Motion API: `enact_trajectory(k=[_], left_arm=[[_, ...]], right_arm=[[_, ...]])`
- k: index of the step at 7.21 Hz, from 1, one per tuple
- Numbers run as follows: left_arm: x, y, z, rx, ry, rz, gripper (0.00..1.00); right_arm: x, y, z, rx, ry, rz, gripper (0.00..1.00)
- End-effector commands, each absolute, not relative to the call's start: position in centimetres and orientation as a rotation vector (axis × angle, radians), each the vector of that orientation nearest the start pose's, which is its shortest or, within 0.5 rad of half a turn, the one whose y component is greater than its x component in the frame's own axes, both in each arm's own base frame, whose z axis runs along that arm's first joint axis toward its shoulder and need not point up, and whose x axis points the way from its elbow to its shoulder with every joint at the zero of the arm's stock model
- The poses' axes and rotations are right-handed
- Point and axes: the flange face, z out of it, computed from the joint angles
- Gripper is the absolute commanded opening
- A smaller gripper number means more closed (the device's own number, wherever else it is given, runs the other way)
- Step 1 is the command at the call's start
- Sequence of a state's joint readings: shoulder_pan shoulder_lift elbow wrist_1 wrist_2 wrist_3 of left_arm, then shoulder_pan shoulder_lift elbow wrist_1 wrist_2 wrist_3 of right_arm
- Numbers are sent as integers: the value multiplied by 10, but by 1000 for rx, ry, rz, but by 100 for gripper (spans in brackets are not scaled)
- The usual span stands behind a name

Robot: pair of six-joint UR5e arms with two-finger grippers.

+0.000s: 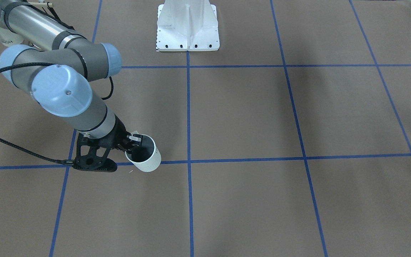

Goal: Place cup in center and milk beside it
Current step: 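Carry the white mug with the right gripper to the table center and lower it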

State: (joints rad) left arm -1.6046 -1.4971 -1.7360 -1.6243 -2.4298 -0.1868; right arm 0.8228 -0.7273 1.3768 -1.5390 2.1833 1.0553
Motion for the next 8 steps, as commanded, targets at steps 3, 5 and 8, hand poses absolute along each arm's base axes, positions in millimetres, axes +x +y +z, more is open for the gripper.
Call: enact_trajectory(k=[3,5,8], left_arm=[[-74,-466,606,61,866,-147,98],[-74,-466,605,63,866,-147,98],[-74,-466,606,61,866,-147,98]], right_arm=[[-517,-584,208,-13,-822,40,0],[-524,-588,215,3,-837,32,12],[-527,-591,205,20,-866,37,99]])
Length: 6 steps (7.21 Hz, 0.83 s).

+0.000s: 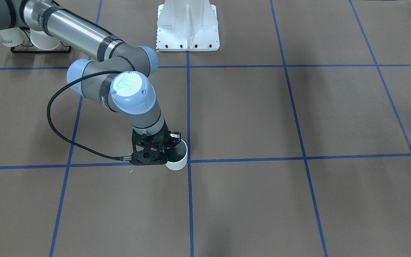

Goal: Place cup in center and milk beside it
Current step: 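Carry the white mug with the right gripper to the table center and lower it, then open the right gripper and lift it away from the mug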

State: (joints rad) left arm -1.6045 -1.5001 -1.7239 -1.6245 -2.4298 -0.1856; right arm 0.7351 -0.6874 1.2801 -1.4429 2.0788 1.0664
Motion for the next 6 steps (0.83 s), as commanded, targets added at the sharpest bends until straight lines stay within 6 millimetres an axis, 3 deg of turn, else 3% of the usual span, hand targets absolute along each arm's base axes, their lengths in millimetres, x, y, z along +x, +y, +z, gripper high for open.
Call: enact_trajectory(k=[1,3,4,5,6], left_arm=[[-74,-466,605,63,866,-147,98],[-74,-466,598,87,865,-124,98],[-75,-465,595,137,855,-17,98],[-78,-464,599,181,840,85,98],[-86,-461,602,216,827,140,98]], right_arm=[[-523,-595,194,29,-877,43,100],[-490,-613,171,14,-931,55,100],[-463,-624,164,9,-961,70,100],[-429,-626,175,-13,-982,87,100],[-391,-613,199,-21,-989,94,100]])
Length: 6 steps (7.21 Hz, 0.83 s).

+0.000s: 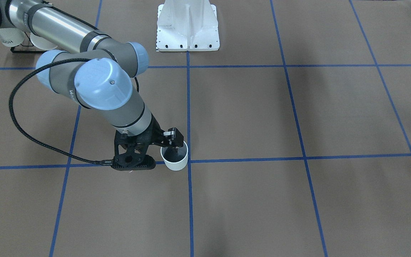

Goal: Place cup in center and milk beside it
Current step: 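Open the right gripper and lift it away from the mug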

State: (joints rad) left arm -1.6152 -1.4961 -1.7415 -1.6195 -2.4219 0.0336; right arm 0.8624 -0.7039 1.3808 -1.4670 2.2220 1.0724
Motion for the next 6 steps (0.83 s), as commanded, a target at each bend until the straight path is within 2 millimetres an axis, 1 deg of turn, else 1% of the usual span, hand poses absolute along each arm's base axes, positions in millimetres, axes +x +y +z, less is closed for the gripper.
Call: enact_trajectory(k=[1,2,3,4,5,6], left_arm=[[-103,-458,611,258,811,202,98],[-117,-455,635,272,805,258,98],[-120,-461,645,280,802,298,98],[-126,-475,656,288,800,327,98],[-136,-496,664,294,797,345,98],[-142,-514,666,298,775,370,98]], right_arm=[[-360,-608,227,-10,-980,112,100],[-332,-608,255,8,-963,112,100],[-317,-607,277,19,-947,94,100],[-304,-611,291,23,-934,101,100],[-294,-608,301,33,-929,88,100],[-294,-604,305,32,-927,85,100]])
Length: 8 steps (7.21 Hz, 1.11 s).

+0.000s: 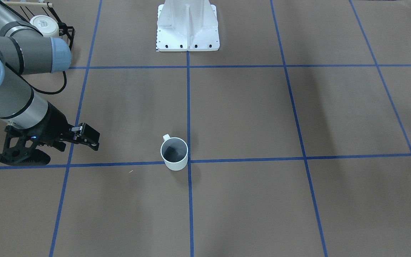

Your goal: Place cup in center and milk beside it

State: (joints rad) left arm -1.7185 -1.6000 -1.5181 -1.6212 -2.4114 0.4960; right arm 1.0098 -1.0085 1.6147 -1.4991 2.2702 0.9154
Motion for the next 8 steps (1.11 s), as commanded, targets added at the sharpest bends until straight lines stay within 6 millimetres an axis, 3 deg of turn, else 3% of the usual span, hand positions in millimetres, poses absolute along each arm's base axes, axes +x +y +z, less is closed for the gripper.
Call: enact_trajectory(k=[1,5,8], left_arm=[[-147,-530,664,301,732,400,98],[-146,-540,687,294,731,402,98],[-144,-539,691,277,739,381,98]], right_arm=[[-295,-604,305,29,-926,85,100],[-306,-600,307,25,-918,73,100],[-310,-598,308,25,-913,67,100]])
